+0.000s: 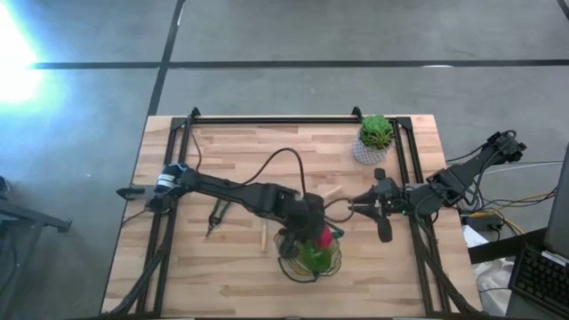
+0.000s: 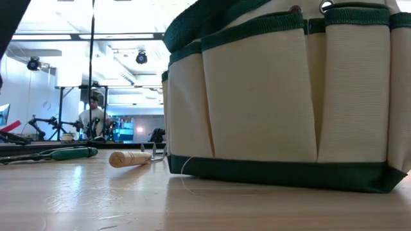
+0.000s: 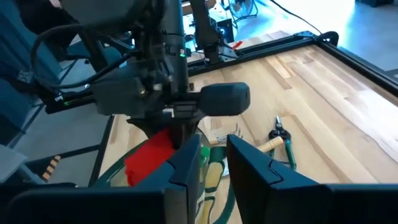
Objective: Pick & Place Garden tools in Gardening bag
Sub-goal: Put the red gardening gloves into the white gardening bag
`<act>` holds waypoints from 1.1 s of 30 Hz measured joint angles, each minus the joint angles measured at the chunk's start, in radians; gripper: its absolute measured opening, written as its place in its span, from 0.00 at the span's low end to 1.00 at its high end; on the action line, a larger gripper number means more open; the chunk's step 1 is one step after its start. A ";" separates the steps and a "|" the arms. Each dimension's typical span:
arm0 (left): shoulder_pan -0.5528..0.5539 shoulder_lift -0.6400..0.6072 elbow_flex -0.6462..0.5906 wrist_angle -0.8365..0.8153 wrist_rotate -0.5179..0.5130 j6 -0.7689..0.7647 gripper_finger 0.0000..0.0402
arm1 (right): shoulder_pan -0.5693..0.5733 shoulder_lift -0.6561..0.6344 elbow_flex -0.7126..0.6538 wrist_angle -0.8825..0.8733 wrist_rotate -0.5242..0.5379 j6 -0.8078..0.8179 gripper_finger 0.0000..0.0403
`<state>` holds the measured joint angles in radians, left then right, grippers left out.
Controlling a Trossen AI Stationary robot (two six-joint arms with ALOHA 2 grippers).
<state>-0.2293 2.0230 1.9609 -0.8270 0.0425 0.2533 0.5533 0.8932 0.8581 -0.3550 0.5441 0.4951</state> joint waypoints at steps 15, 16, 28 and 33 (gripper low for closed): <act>-0.001 0.007 -0.052 0.069 -0.061 0.009 0.16 | 0.000 0.000 0.000 0.000 -0.007 0.001 0.22; -0.002 0.007 -0.053 0.064 -0.060 0.009 0.16 | 0.000 0.000 0.000 0.000 -0.017 0.001 0.22; -0.037 0.007 -0.054 0.049 0.027 0.040 0.16 | 0.000 0.000 0.000 0.000 -0.077 -0.006 0.19; -0.041 0.004 -0.041 0.068 0.105 0.045 0.16 | 0.000 0.000 0.000 0.000 -0.079 -0.012 0.17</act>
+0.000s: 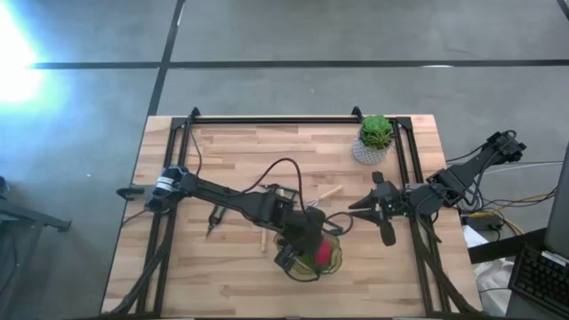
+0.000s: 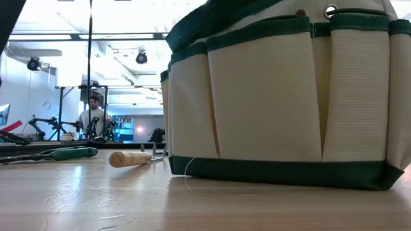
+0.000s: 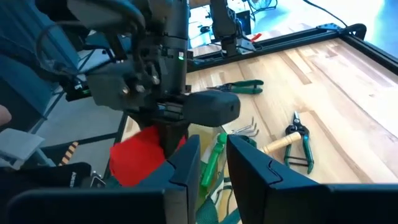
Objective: Pick & Place Garden tools in Gardening bag
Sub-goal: Put the red gardening gloves into the white gardening bag
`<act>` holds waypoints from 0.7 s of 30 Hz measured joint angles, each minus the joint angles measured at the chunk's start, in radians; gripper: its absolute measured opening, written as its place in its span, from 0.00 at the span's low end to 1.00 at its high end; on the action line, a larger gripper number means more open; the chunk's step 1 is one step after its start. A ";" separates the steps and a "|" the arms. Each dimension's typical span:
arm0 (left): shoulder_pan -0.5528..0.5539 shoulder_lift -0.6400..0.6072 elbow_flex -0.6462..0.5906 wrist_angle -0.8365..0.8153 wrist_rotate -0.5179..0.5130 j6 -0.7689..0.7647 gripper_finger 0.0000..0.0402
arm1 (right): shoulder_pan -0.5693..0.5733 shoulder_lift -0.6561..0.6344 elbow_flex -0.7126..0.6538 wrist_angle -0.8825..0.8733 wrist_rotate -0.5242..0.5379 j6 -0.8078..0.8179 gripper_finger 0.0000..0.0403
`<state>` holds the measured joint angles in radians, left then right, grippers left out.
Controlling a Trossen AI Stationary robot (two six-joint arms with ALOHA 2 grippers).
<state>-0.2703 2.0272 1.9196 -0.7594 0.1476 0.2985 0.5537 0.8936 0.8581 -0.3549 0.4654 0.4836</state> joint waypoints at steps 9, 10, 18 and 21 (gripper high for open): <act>0.001 0.053 -0.011 0.001 0.012 0.000 0.16 | 0.000 0.000 0.000 0.000 -0.004 -0.039 0.18; 0.002 0.061 -0.011 0.002 0.011 0.000 0.16 | 0.000 0.000 0.000 0.000 -0.004 -0.039 0.19; 0.005 0.088 -0.011 0.008 -0.039 -0.004 0.19 | 0.000 0.000 0.000 0.000 -0.004 -0.050 0.21; 0.005 0.088 -0.011 0.007 -0.044 -0.008 0.23 | 0.000 0.000 0.000 -0.002 -0.004 -0.051 0.21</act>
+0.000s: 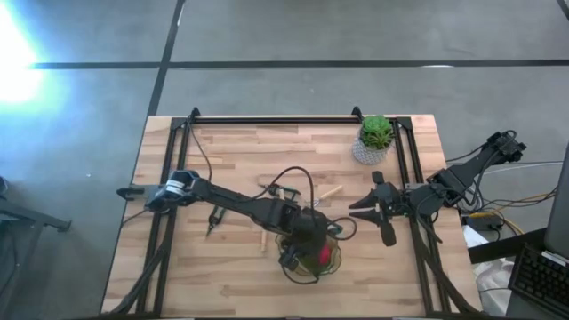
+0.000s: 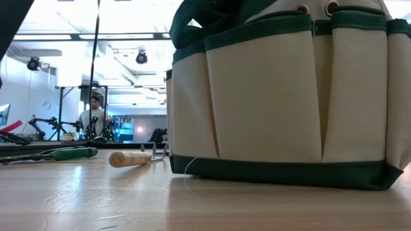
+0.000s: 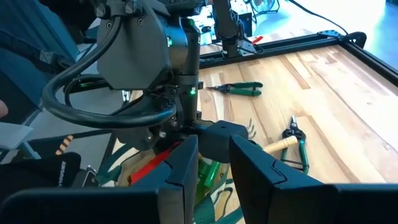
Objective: Pick & Place Garden tools in Gardening bag
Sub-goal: Put the red gardening gloves into the white gardening bag
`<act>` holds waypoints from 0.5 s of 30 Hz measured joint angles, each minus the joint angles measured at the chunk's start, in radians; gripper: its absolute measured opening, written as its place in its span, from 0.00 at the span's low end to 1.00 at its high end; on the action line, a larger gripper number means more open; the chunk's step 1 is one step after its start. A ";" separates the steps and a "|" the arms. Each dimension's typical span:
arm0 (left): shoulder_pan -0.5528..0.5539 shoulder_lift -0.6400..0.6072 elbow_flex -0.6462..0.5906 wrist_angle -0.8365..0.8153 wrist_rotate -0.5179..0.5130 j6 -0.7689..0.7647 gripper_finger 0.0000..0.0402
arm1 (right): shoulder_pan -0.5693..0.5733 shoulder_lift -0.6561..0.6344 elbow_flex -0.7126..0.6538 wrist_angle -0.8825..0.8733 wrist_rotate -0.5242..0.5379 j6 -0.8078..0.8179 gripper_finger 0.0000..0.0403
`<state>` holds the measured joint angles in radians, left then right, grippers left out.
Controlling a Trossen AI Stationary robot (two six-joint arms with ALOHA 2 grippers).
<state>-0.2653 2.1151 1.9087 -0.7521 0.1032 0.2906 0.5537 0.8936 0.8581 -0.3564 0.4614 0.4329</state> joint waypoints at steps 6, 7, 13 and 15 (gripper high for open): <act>0.000 -0.001 0.000 -0.009 -0.020 -0.038 0.32 | 0.000 0.000 0.000 -0.002 0.000 -0.052 0.18; 0.000 -0.001 0.000 -0.014 -0.025 -0.041 0.34 | 0.000 0.000 0.000 -0.001 0.000 -0.060 0.18; 0.000 -0.003 0.000 -0.044 -0.045 -0.103 0.48 | 0.000 0.000 0.000 -0.001 0.001 -0.113 0.17; 0.000 -0.005 0.000 -0.053 -0.071 -0.120 0.55 | 0.000 0.000 0.000 -0.001 0.001 -0.123 0.18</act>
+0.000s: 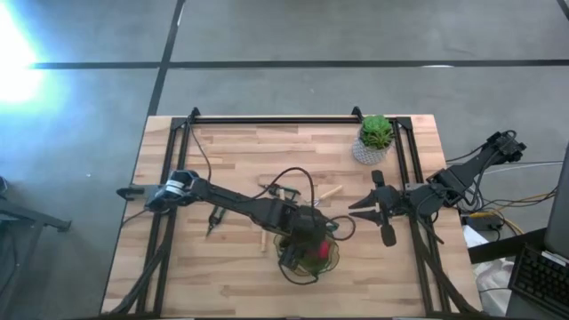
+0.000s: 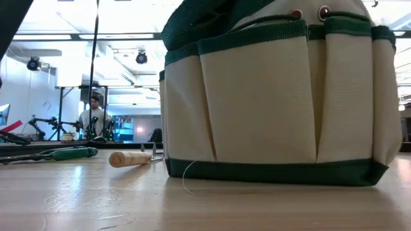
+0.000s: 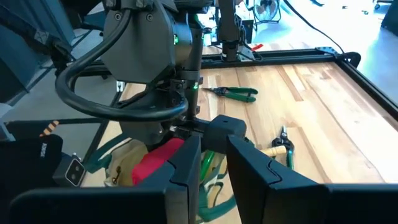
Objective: Pick & Place Garden tools in Gardening bag
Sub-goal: Put the red gardening gloves into the white gardening bag, then put the right brown hand rake into the white gardening bag
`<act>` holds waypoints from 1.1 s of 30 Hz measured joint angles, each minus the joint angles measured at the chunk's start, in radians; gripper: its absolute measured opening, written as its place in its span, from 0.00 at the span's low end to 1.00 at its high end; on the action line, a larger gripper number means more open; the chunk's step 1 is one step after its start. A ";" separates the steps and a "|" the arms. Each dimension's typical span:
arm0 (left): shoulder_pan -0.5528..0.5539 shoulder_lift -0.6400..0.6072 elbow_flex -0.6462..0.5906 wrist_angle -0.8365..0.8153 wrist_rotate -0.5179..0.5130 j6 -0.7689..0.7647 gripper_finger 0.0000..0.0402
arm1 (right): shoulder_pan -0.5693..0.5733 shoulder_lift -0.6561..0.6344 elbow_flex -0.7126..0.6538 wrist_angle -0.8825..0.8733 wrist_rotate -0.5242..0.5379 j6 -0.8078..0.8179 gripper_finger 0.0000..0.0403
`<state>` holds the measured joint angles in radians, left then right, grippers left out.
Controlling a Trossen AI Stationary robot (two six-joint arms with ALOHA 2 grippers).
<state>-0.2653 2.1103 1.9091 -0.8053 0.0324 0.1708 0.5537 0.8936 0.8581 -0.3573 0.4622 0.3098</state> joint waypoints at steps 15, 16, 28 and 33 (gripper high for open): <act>0.002 -0.067 0.060 -0.067 -0.028 -0.034 0.75 | 0.000 0.000 0.000 0.001 0.000 -0.005 0.20; 0.002 -0.071 0.068 -0.083 -0.027 -0.034 0.75 | 0.000 0.000 0.000 0.001 0.000 -0.006 0.19; 0.003 -0.141 0.167 -0.324 -0.034 -0.071 0.75 | 0.000 0.000 0.000 -0.001 0.000 -0.026 0.18; 0.003 -0.212 0.166 -0.421 -0.036 -0.131 0.73 | 0.000 0.000 0.000 0.002 0.000 -0.026 0.20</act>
<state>-0.2626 1.8983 2.0750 -1.2263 -0.0034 0.0394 0.5533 0.8932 0.8577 -0.3553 0.4625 0.2836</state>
